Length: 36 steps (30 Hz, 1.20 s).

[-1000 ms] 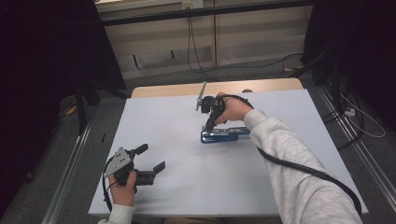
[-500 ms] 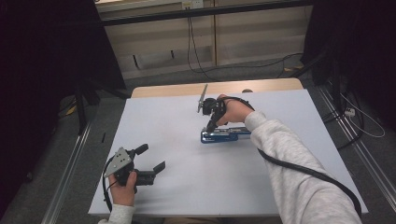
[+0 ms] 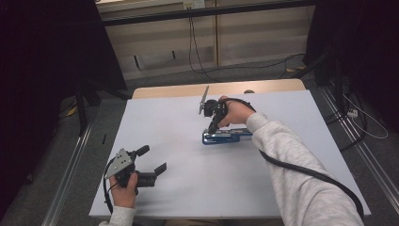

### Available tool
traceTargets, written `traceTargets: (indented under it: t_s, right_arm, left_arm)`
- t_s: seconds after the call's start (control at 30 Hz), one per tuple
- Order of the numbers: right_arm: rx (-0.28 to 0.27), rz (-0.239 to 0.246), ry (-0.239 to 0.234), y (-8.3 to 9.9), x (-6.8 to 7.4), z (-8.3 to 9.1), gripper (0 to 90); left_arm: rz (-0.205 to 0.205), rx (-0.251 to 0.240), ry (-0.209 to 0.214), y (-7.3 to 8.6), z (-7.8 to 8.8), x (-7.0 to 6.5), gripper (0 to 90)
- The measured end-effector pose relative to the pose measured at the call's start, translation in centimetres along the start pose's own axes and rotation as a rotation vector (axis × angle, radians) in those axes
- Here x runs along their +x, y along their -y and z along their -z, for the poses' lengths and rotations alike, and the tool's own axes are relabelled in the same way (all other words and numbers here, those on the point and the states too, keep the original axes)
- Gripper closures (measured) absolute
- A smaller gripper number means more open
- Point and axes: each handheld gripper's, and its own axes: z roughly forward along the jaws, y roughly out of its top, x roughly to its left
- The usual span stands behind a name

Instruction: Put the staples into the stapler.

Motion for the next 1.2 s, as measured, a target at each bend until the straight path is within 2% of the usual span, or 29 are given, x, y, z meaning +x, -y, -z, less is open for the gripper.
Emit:
traceTargets:
  t_s: [0.57,0.63,0.73,0.83,0.87,0.97,1.0,1.03,1.07,1.17,1.2]
  right_arm:
    - [0.003,0.003,-0.003,0.0,0.0,-0.2,77.7]
    - [0.002,-0.007,0.0,0.0,0.1,-0.3,76.6]
    - [-0.008,-0.014,0.013,0.0,0.0,-0.3,69.7]
    - [-0.009,-0.019,0.012,0.1,0.1,-0.2,69.5]
    - [-0.022,-0.028,0.015,0.3,0.1,0.0,65.5]
    - [-0.045,-0.035,0.019,0.6,0.2,0.3,63.9]
    - [-0.072,-0.059,0.028,1.1,0.2,0.8,59.4]
    - [-0.072,-0.059,0.028,1.1,0.2,0.8,59.4]
    - [-0.102,-0.08,0.034,1.8,0.2,1.1,57.0]
    - [-0.116,-0.097,0.042,2.5,0.2,1.4,53.8]
    - [-0.143,-0.119,0.059,3.3,0.1,1.6,49.0]
  left_arm:
    - [-0.001,0.009,0.005,0.0,-0.1,0.0,3.8]
    - [0.007,0.014,0.01,0.1,-0.1,0.0,3.8]
    - [0.007,0.015,0.01,0.1,-0.1,0.0,3.8]
    - [0.005,0.012,0.01,0.1,-0.2,0.0,3.8]
    - [0.003,0.016,0.01,0.1,-0.2,0.1,3.8]
    - [0.006,0.016,0.013,0.1,-0.4,0.1,3.8]
    - [0.013,0.014,0.022,0.1,-0.5,0.1,3.8]
    - [0.013,0.014,0.022,0.1,-0.5,0.1,3.8]
    - [0.018,0.02,0.025,0.0,-0.7,0.1,3.7]
    - [0.02,0.024,0.03,-0.1,-0.9,0.2,3.7]
    - [0.039,0.03,0.041,-0.1,-1.2,0.1,3.7]
